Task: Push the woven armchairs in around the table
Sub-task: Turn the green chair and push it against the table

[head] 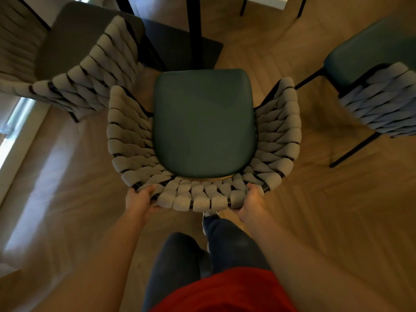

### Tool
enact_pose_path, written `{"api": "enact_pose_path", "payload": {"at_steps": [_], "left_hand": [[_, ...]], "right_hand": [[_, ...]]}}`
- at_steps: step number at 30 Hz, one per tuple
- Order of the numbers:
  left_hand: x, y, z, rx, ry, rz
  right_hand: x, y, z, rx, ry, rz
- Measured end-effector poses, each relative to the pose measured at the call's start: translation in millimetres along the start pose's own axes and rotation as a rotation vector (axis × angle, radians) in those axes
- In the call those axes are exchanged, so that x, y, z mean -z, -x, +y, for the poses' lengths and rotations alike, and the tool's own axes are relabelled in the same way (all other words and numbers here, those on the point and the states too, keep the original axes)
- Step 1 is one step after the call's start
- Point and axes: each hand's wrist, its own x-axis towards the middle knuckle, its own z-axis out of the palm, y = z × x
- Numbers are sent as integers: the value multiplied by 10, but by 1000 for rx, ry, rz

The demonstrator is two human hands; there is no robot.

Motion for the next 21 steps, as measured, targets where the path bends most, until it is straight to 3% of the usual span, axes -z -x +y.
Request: {"api": "enact_pose_path", "payload": {"at_steps": [9, 21], "left_hand": [[-10, -425, 711, 25, -36, -89], [142, -957, 1548, -47, -196, -157]], "right_hand": [[-542, 36, -82, 12, -77, -67], [-1415, 173, 283, 54, -221, 33]]}}
